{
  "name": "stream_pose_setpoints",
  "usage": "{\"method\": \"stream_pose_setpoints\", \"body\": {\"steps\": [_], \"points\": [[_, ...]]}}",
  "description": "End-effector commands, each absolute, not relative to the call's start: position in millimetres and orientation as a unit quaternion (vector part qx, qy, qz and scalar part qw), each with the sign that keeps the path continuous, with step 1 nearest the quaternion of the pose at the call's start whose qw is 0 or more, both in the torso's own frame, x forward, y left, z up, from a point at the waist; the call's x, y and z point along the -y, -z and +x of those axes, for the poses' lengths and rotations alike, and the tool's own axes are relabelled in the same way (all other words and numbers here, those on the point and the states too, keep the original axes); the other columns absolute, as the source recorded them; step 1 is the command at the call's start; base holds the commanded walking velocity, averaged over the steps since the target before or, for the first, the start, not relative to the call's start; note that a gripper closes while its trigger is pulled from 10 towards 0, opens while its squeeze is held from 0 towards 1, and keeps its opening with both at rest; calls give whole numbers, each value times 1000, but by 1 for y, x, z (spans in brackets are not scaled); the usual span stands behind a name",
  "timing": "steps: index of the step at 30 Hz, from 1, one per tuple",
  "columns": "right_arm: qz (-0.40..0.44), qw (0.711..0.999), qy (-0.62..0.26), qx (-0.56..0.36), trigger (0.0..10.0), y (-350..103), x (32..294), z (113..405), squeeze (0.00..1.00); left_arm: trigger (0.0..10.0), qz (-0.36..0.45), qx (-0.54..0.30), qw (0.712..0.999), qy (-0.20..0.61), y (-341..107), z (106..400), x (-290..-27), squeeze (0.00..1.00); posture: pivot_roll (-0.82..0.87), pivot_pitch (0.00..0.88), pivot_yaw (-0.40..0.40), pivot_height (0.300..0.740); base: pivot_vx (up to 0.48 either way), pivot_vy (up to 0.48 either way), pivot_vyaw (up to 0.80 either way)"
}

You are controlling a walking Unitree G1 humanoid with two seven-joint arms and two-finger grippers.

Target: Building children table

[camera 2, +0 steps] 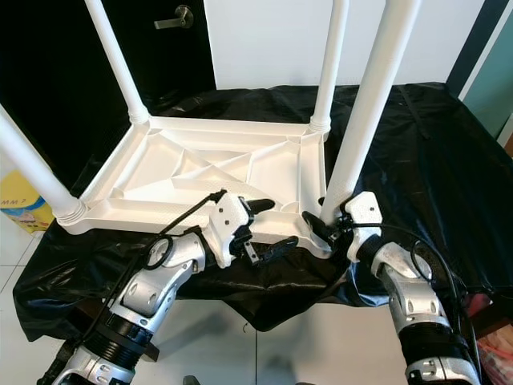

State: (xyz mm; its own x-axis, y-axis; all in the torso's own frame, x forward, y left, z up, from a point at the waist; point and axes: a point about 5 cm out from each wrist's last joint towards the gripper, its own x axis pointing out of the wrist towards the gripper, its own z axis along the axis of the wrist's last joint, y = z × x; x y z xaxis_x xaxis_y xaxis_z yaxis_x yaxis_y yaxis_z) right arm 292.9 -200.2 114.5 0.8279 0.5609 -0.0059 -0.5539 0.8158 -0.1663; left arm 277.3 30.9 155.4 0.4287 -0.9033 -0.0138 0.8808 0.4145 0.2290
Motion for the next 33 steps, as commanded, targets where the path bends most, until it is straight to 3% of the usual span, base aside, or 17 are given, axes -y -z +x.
{"method": "stream_pose_setpoints", "body": {"steps": [1,5,13,27,33], "points": [[-69,957,-280,-12,10000,-97,196,284,0,10000,105,60,845,521,-156,281,-33,0,-146,0,32,740,0,0,0],[-70,964,-255,-3,10000,-98,194,281,0,10000,105,59,845,521,-156,281,-34,0,-149,0,39,740,0,0,0],[-63,991,-120,20,10000,-100,185,281,0,10000,106,55,845,521,-155,282,-36,0,-150,0,46,740,0,0,0],[-33,994,101,-7,10000,-91,167,279,0,10000,104,62,853,508,-156,287,-36,0,-135,0,17,740,0,0,0],[-19,997,77,-13,10000,-91,150,281,0,10000,105,64,855,505,-157,289,-38,0,-136,0,17,740,0,0,0]]}}
